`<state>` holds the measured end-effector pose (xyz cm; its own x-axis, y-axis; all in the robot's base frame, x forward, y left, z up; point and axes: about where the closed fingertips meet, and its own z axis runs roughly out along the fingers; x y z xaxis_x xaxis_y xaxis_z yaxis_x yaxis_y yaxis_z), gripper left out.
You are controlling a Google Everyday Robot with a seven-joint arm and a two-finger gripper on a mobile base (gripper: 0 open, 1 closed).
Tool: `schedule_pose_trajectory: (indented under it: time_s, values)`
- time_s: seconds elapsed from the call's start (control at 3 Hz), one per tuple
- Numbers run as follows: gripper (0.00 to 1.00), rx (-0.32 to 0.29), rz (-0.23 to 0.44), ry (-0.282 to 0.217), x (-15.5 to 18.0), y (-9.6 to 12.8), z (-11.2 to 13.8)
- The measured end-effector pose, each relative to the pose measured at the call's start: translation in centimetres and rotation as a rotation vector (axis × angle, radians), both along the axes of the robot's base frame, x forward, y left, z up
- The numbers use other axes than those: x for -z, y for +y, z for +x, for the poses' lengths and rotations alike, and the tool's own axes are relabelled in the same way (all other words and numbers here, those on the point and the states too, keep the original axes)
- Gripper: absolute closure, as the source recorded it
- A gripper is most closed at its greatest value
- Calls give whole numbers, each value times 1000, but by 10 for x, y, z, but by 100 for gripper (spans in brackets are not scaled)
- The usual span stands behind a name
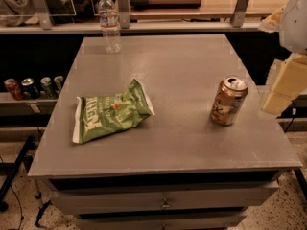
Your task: Move green jalapeno chip bag near water bottle
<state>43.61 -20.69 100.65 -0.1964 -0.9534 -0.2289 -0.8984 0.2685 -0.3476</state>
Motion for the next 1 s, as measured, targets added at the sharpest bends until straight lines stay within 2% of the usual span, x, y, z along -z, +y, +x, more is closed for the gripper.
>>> schedule_pose_trajectory:
  time_s: [0.33,0.67,1.0]
  values:
    - [0,0,0,0,0,0,0]
    - [0,-26,16,-5,-4,13,6]
    - [0,-86,69,-3,-7,43,18]
